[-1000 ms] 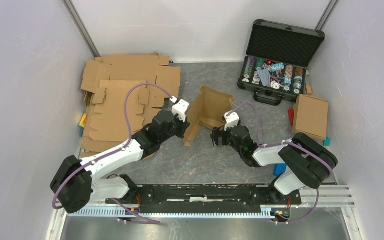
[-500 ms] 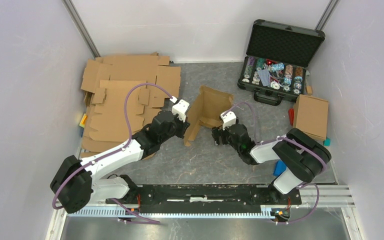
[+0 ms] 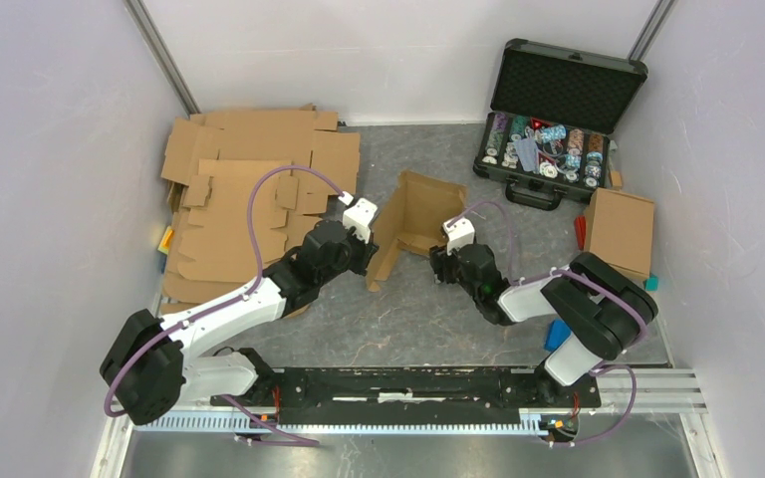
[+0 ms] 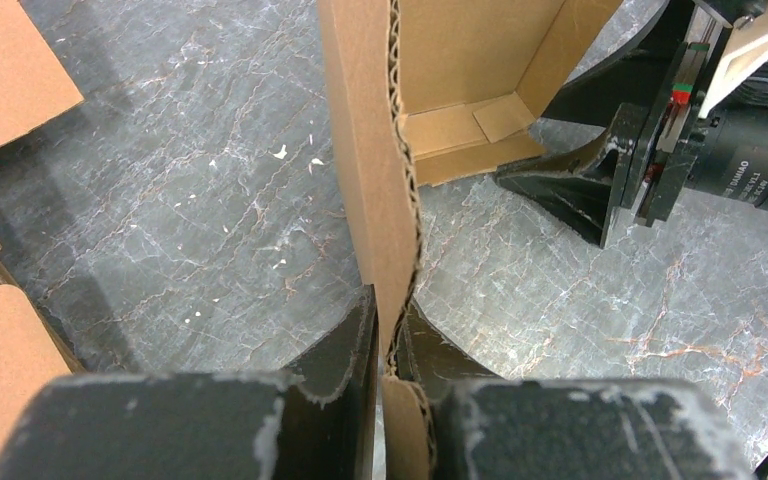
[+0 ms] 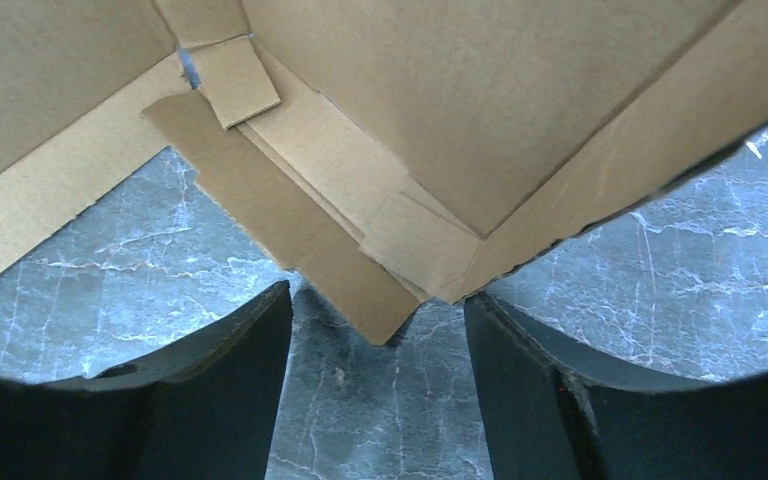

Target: Fold the paper box

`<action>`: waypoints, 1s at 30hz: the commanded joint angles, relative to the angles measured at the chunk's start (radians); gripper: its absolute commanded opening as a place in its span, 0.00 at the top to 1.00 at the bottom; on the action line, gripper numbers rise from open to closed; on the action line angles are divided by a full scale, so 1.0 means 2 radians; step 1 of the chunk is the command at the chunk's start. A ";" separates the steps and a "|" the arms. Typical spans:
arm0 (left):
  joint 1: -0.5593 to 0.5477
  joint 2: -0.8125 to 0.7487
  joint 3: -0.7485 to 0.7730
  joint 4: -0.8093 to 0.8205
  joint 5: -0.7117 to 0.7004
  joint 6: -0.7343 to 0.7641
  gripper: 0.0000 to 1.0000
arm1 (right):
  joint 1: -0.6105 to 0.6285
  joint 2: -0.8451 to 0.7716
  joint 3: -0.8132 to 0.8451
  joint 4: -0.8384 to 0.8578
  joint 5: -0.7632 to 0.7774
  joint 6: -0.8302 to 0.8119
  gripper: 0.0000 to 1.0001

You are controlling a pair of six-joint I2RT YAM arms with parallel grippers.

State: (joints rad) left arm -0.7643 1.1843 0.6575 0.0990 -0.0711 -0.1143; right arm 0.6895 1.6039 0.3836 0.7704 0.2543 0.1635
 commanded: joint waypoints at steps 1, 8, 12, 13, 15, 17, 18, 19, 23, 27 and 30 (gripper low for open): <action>-0.003 0.004 0.019 -0.003 0.017 -0.012 0.84 | -0.009 0.007 0.017 0.034 -0.009 0.007 0.33; -0.003 0.006 0.021 -0.005 0.017 -0.011 0.84 | -0.016 0.015 0.023 0.047 -0.019 0.003 0.45; -0.003 0.007 0.021 -0.006 0.018 -0.011 0.84 | -0.019 0.014 0.023 0.049 -0.020 0.002 0.48; -0.003 0.007 0.021 -0.006 0.017 -0.011 0.84 | -0.019 0.012 0.022 0.047 -0.020 0.001 0.44; -0.003 0.007 0.021 -0.006 0.017 -0.012 0.84 | -0.020 0.010 0.017 0.051 -0.020 0.001 0.41; -0.003 0.008 0.021 -0.006 0.018 -0.011 0.84 | -0.024 0.008 0.015 0.054 -0.023 0.005 0.41; -0.002 0.008 0.021 -0.006 0.018 -0.011 0.84 | -0.026 0.008 0.015 0.054 -0.028 0.006 0.40; -0.003 0.008 0.022 -0.006 0.017 -0.011 0.84 | -0.028 0.008 0.013 0.053 -0.031 0.007 0.33; -0.003 0.008 0.022 -0.007 0.017 -0.010 0.84 | -0.035 0.002 -0.009 0.068 -0.063 0.002 0.02; -0.002 0.008 0.022 -0.008 0.014 -0.010 0.84 | -0.045 -0.006 -0.016 0.052 -0.071 -0.007 0.02; -0.002 0.007 0.023 -0.010 0.014 -0.009 0.84 | -0.046 -0.014 -0.024 0.044 -0.066 -0.019 0.02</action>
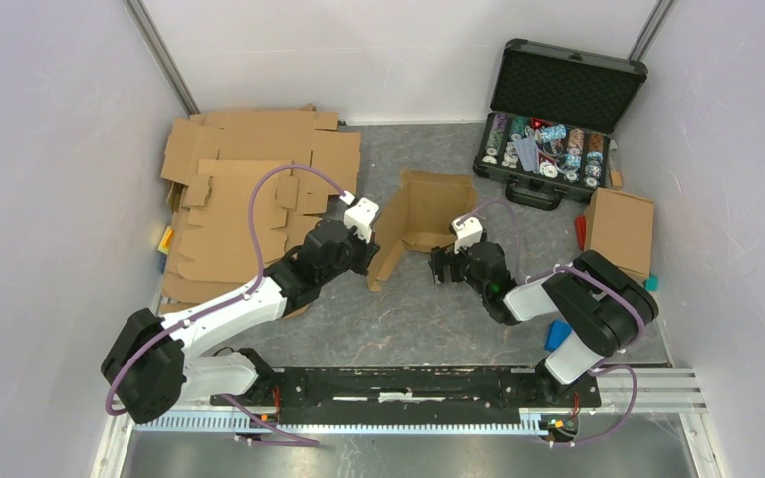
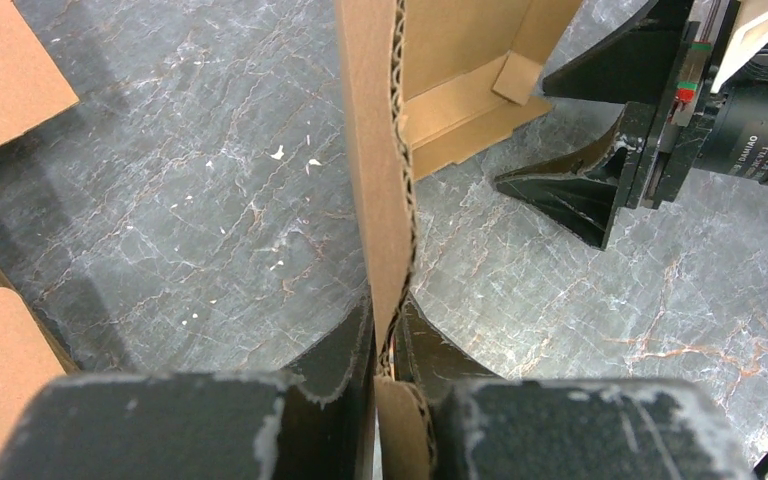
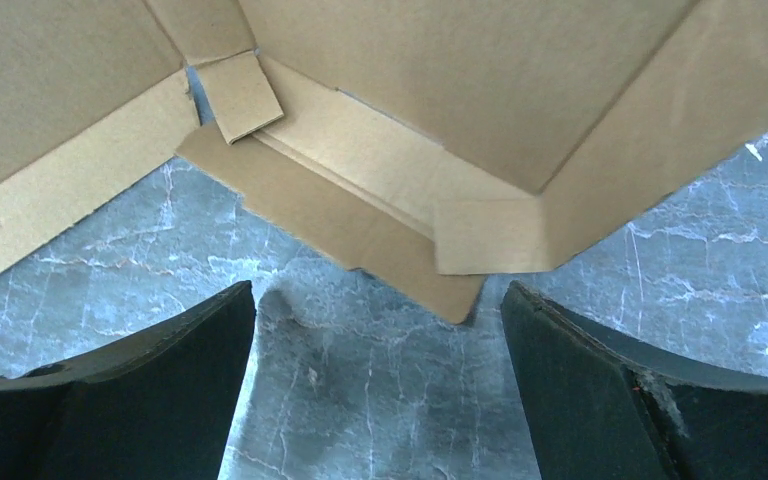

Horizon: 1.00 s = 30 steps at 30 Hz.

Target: Fold the paper box

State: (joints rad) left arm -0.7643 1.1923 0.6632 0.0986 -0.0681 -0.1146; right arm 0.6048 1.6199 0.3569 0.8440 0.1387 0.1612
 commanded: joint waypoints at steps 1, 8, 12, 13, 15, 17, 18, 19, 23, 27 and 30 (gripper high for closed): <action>-0.002 0.003 0.020 -0.009 0.012 -0.009 0.84 | -0.004 -0.026 -0.016 0.007 -0.006 -0.021 0.02; -0.002 0.004 0.019 -0.009 0.012 -0.009 0.84 | -0.016 -0.052 -0.052 0.040 -0.022 -0.037 0.02; -0.002 0.006 0.021 -0.011 0.012 -0.008 0.84 | -0.016 -0.075 -0.091 0.085 -0.062 -0.024 0.02; -0.002 0.005 0.021 -0.011 0.012 -0.008 0.84 | -0.016 -0.086 -0.102 0.090 -0.060 -0.025 0.02; -0.002 0.003 0.020 -0.011 0.012 -0.008 0.84 | -0.019 -0.110 -0.115 0.096 -0.051 -0.037 0.02; -0.002 0.003 0.020 -0.011 0.011 -0.008 0.84 | -0.043 -0.125 -0.119 0.099 -0.086 -0.039 0.02; -0.002 0.004 0.021 -0.011 0.012 -0.008 0.84 | -0.062 -0.129 -0.121 0.110 -0.119 -0.026 0.02; -0.002 0.005 0.021 -0.011 0.011 -0.008 0.84 | -0.086 -0.130 -0.128 0.129 -0.152 -0.013 0.02; -0.002 0.007 0.021 -0.011 0.013 -0.009 0.84 | -0.121 -0.125 -0.123 0.147 -0.186 -0.018 0.02; -0.002 0.008 0.022 -0.009 0.017 -0.010 0.84 | -0.132 -0.058 -0.055 0.144 -0.282 -0.052 0.02; -0.003 0.007 0.021 -0.009 0.018 -0.010 0.84 | -0.149 -0.014 -0.012 0.143 -0.308 -0.058 0.02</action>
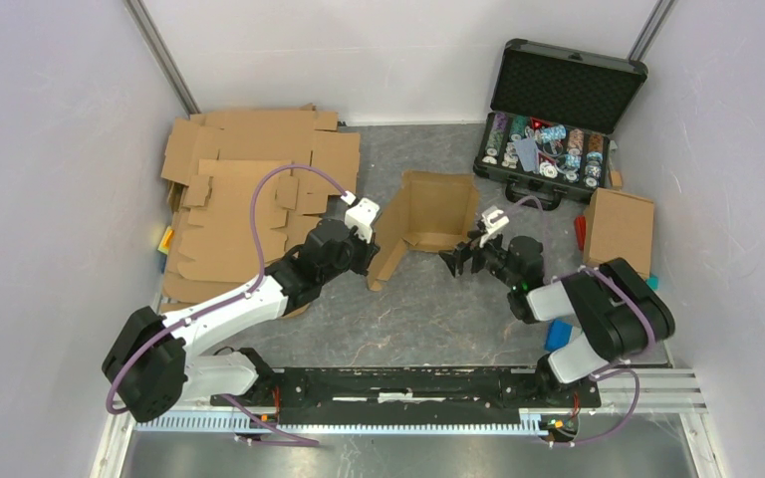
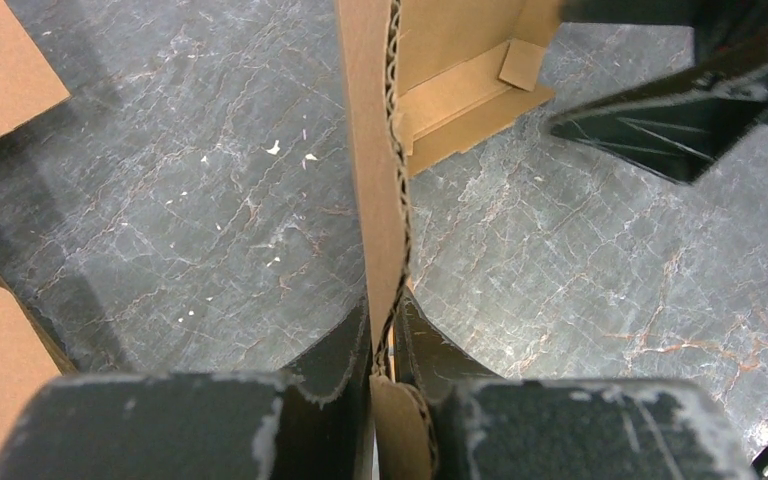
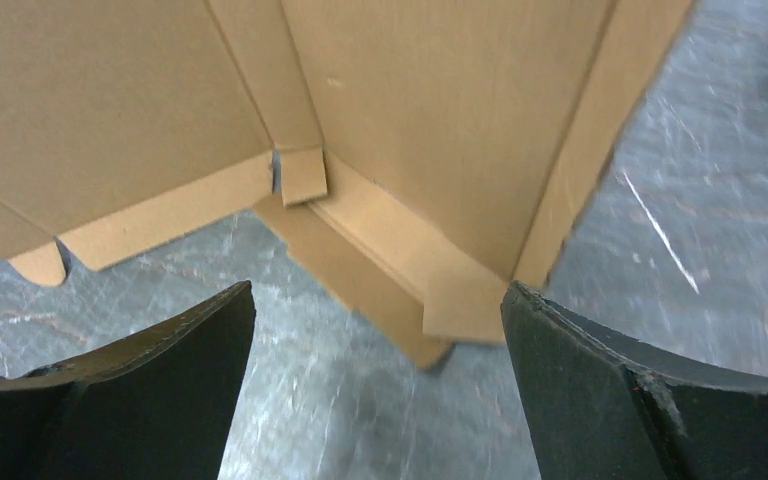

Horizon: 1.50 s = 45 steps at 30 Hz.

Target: Fold the paper box

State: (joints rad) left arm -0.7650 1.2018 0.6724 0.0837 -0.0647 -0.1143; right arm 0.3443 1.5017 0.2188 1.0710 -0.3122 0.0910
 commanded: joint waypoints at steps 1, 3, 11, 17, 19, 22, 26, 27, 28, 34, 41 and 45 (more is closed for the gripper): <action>-0.002 0.002 0.016 -0.001 0.016 -0.010 0.84 | -0.028 0.057 0.065 0.032 -0.092 -0.017 0.02; -0.001 -0.001 0.015 -0.001 0.013 -0.010 0.84 | -0.039 0.068 0.076 0.030 -0.103 -0.006 0.02; -0.001 -0.003 0.015 -0.002 0.018 -0.011 0.84 | -0.042 0.074 0.085 0.007 -0.125 -0.011 0.02; -0.001 -0.002 0.016 -0.002 0.016 -0.010 0.84 | -0.045 0.028 0.031 0.025 -0.064 0.009 0.02; -0.001 -0.003 0.015 -0.002 0.015 -0.010 0.84 | -0.056 0.010 0.019 0.023 -0.041 0.014 0.02; -0.001 -0.002 0.015 -0.002 0.017 -0.011 0.84 | -0.073 -0.003 0.011 0.018 -0.012 0.023 0.02; -0.001 0.002 0.017 -0.002 0.019 -0.011 0.84 | -0.085 0.023 0.036 0.027 -0.024 0.029 0.02; -0.001 0.002 0.017 -0.002 0.018 -0.011 0.84 | -0.086 0.036 0.051 0.022 -0.029 0.028 0.02; -0.001 0.001 0.017 -0.002 0.018 -0.011 0.84 | -0.086 0.048 0.065 0.017 -0.035 0.027 0.02; -0.001 0.004 0.017 -0.002 0.016 -0.009 0.84 | -0.087 0.108 0.133 0.030 -0.100 0.033 0.02; 0.000 0.005 0.018 -0.003 0.017 -0.009 0.84 | -0.078 0.125 0.137 0.060 -0.151 0.044 0.02; 0.000 0.006 0.017 -0.003 0.016 -0.009 0.84 | -0.052 0.108 0.124 0.037 -0.140 0.021 0.04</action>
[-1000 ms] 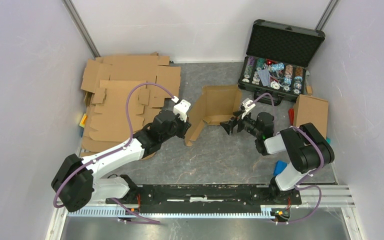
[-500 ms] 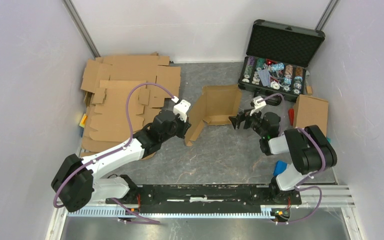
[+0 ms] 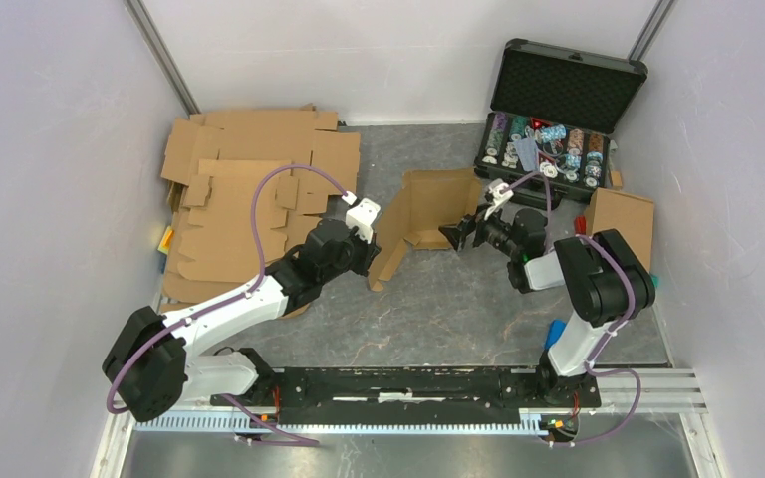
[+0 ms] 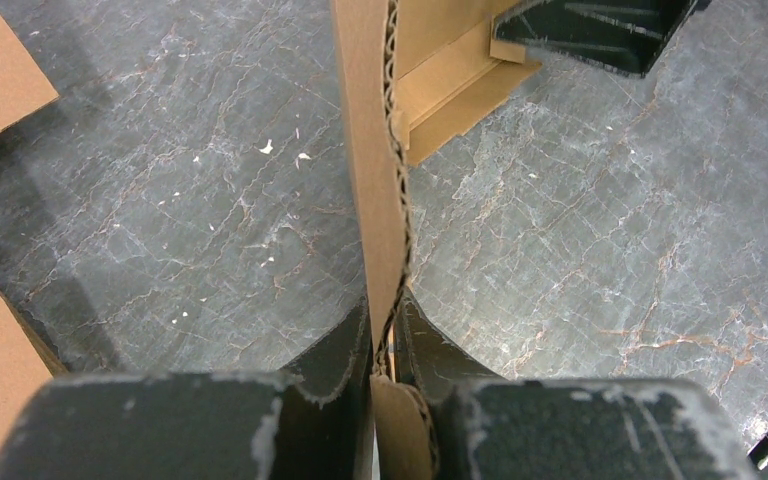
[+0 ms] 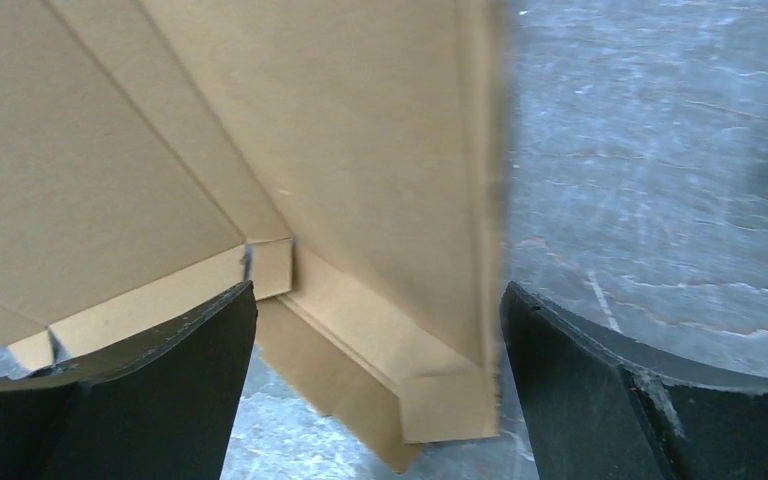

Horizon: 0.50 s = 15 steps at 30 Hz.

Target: Fold the paper box

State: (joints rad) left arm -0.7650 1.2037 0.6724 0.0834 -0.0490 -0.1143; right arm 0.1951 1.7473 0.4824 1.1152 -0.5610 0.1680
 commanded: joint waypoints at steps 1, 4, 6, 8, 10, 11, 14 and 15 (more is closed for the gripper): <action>-0.001 0.004 0.017 -0.003 0.008 -0.009 0.84 | 0.030 -0.021 -0.012 0.011 -0.011 -0.021 0.05; 0.001 0.000 0.017 -0.001 0.014 -0.011 0.84 | 0.051 -0.047 -0.038 0.008 0.010 -0.029 0.05; 0.002 -0.002 0.013 0.004 0.019 -0.014 0.84 | 0.066 -0.067 -0.052 -0.011 0.029 -0.036 0.05; 0.003 -0.005 0.013 0.004 0.021 -0.015 0.84 | 0.078 -0.090 -0.064 -0.040 0.060 -0.045 0.05; 0.004 -0.007 0.012 0.004 0.022 -0.016 0.84 | 0.087 -0.109 -0.075 -0.069 0.094 -0.056 0.04; 0.004 -0.007 0.012 0.004 0.022 -0.017 0.84 | 0.089 -0.115 -0.078 -0.079 0.106 -0.059 0.03; 0.004 -0.008 0.011 0.004 0.022 -0.018 0.84 | 0.097 -0.119 -0.084 -0.092 0.110 -0.058 0.02; 0.004 -0.009 0.011 0.004 0.022 -0.018 0.83 | 0.101 -0.118 -0.085 -0.097 0.113 -0.061 0.02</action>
State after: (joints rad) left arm -0.7586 1.2037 0.6724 0.0834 -0.0399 -0.1150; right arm 0.3759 1.5314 0.3264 0.9802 -0.4038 0.0814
